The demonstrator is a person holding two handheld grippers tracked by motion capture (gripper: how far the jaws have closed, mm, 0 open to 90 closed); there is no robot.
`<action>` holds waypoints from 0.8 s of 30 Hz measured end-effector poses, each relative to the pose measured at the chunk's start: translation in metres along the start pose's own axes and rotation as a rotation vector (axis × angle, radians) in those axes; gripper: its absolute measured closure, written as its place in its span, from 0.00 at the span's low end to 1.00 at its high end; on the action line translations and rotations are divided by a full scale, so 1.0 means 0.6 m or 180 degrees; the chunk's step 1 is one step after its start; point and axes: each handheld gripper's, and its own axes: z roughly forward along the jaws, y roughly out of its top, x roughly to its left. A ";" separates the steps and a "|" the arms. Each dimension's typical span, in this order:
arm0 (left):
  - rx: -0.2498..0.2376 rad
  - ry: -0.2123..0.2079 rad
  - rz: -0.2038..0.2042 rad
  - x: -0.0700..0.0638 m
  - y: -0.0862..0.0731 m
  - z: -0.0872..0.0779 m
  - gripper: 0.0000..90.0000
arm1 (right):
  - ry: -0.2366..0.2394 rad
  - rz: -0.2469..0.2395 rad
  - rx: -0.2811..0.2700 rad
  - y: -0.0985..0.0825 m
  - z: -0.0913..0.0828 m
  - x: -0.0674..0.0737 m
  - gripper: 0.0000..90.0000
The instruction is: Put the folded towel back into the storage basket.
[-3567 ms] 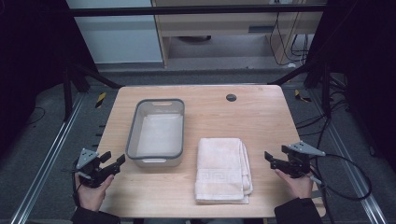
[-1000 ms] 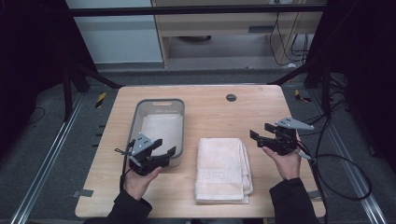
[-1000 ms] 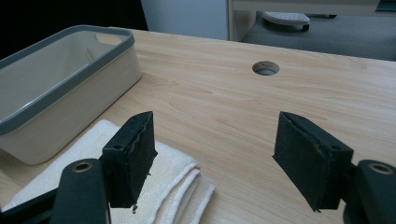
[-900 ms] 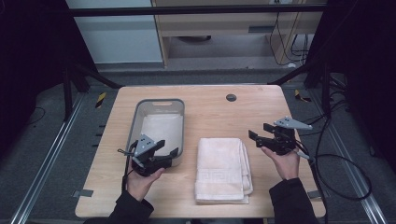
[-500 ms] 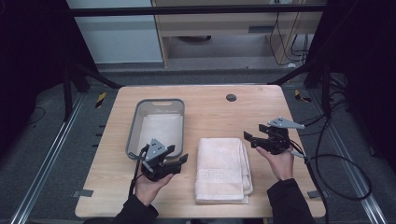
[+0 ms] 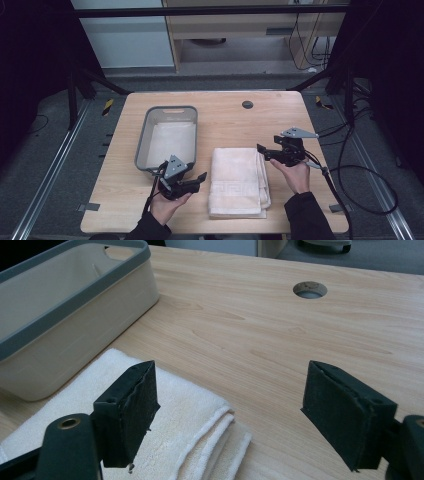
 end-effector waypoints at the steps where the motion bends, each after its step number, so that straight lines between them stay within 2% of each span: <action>1: 0.0009 -0.0005 0.0001 -0.002 -0.002 0.002 0.45 | -0.0007 -0.0015 0.0008 -0.001 0.001 -0.001 0.24; 13: 0.0251 -0.0087 0.0110 -0.030 -0.022 0.031 0.44 | 0.0028 -0.0040 0.0143 -0.013 0.021 0.002 0.25; 19: 0.0404 -0.0101 0.0135 -0.039 -0.033 0.048 0.42 | 0.0025 -0.0057 0.0214 -0.020 0.031 0.001 0.25; 24: 0.0472 -0.0115 0.0162 -0.044 -0.040 0.056 0.41 | 0.0014 -0.0058 0.0278 -0.027 0.038 -0.002 0.25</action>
